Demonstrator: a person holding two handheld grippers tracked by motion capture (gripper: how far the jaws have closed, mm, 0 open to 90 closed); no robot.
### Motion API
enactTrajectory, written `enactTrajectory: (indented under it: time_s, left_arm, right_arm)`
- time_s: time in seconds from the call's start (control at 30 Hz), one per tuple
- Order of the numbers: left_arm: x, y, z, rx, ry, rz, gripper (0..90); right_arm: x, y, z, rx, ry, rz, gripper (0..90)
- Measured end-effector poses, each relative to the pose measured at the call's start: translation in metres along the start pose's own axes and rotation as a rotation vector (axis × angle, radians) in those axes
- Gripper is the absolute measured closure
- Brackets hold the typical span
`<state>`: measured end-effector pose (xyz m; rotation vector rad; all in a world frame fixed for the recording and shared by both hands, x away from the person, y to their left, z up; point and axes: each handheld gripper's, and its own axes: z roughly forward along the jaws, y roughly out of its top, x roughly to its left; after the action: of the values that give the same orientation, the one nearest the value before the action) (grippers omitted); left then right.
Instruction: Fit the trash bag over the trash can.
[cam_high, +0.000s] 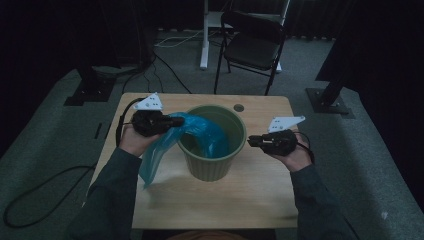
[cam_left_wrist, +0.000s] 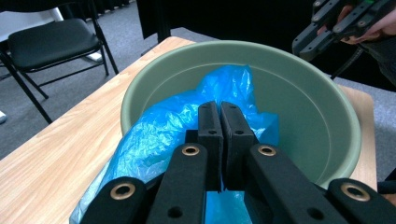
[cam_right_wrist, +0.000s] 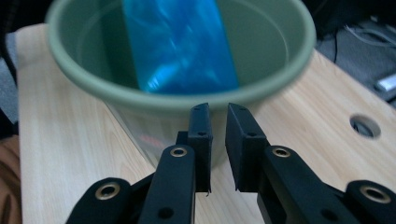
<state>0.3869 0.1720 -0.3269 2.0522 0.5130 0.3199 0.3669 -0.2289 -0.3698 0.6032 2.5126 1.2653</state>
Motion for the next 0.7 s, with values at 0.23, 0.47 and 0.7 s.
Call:
enactTrajectory:
  time_s: [0.23,0.47,0.7]
  left_arm:
    - [0.0,0.001,0.006,0.009,-0.007,-0.004,88.1]
    - [-0.002,0.005,0.01,0.014,-0.022,-0.002,88.0]
    - [-0.008,0.012,0.017,0.012,-0.035,0.011,88.1]
  right_arm:
    - [0.01,0.023,0.008,-0.017,0.024,-0.05,81.0]
    - [0.02,0.041,0.022,-0.027,0.051,-0.082,79.0]
    - [0.031,0.058,0.036,-0.043,0.089,-0.117,74.9]
